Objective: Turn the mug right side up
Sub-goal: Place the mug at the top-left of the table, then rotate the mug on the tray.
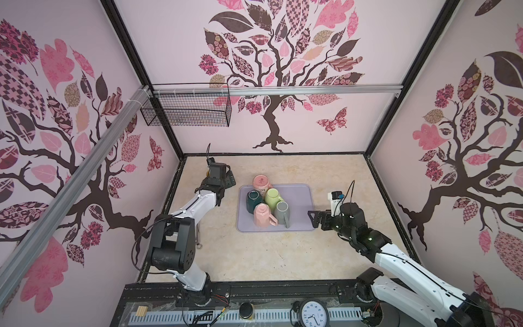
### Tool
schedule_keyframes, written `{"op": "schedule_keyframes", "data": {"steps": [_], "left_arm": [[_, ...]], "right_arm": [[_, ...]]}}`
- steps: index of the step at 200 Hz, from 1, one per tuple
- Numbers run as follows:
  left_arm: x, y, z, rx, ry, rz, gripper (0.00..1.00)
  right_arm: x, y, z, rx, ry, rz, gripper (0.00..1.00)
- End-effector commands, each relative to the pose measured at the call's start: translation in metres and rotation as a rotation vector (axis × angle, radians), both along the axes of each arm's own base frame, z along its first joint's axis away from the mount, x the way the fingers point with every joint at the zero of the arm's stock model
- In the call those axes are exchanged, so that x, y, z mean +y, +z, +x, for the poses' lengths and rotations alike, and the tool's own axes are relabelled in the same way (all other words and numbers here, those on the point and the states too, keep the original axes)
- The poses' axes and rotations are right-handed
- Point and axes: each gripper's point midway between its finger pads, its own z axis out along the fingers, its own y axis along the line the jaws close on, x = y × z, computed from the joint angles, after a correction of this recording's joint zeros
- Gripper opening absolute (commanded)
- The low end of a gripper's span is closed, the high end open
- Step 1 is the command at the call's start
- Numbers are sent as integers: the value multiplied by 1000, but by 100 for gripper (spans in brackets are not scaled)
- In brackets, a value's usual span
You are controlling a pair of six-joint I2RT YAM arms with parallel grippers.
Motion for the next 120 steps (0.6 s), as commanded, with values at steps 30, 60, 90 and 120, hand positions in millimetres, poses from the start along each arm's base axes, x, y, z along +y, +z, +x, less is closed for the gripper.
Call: {"op": "schedule_keyframes", "data": {"steps": [30, 60, 90, 120], "left_arm": [[-69, 36, -50, -30, -150, -42, 94], [-105, 46, -100, -37, -270, -75, 94], [-134, 46, -148, -20, -368, -119, 94], [-167, 29, -183, 20, -461, -148, 94]], "right_arm": [[-1, 19, -1, 6, 6, -6, 99], [0, 12, -13, 19, 52, -12, 100], [1, -6, -25, 89, 45, 41, 99], [9, -17, -36, 123, 65, 147, 100]]}}
